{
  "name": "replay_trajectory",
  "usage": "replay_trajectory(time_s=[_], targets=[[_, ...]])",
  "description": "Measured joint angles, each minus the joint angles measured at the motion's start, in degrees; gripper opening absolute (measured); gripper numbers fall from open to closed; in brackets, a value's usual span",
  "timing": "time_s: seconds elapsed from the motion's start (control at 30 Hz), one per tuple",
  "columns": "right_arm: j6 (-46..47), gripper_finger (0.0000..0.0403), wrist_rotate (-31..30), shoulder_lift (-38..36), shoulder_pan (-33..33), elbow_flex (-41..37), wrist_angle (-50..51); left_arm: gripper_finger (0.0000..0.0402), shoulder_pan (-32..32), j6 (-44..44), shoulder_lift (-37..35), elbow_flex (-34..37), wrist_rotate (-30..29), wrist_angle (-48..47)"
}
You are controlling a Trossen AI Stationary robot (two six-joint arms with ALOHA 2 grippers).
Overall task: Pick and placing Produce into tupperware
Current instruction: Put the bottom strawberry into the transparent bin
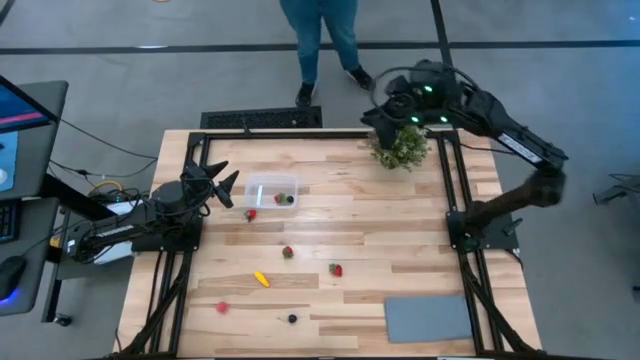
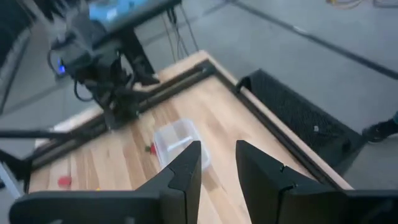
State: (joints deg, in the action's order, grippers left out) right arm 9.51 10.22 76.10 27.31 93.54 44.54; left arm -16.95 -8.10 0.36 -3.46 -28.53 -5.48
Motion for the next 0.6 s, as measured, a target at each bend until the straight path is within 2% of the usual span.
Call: replay_trajectory(time_s=[0.17,0.3,0.47,0.6], targets=[[6.88,0.0122,0.39,-12.2,0.94,-17.15,-13.74,0.0236,-0.01,0.02,0.0,0.0,0.02,-0.02],[13.65,0.0122,0.37,-20.12,-0.53,-27.01,-24.1,0.0236,-0.01,0.0,0.0,0.0,0.04,-0.02],[20.79,0.0122,0.22,-25.59,-3.01,-33.53,-34.38,0.0236,-0.01,0.0,0.0,0.0,0.07,-0.01],[18.82,0.0122,0.23,-27.73,-5.62,-34.04,-35.15,0.0236,0.0,0.0,0.0,0.0,0.09,-0.01]])
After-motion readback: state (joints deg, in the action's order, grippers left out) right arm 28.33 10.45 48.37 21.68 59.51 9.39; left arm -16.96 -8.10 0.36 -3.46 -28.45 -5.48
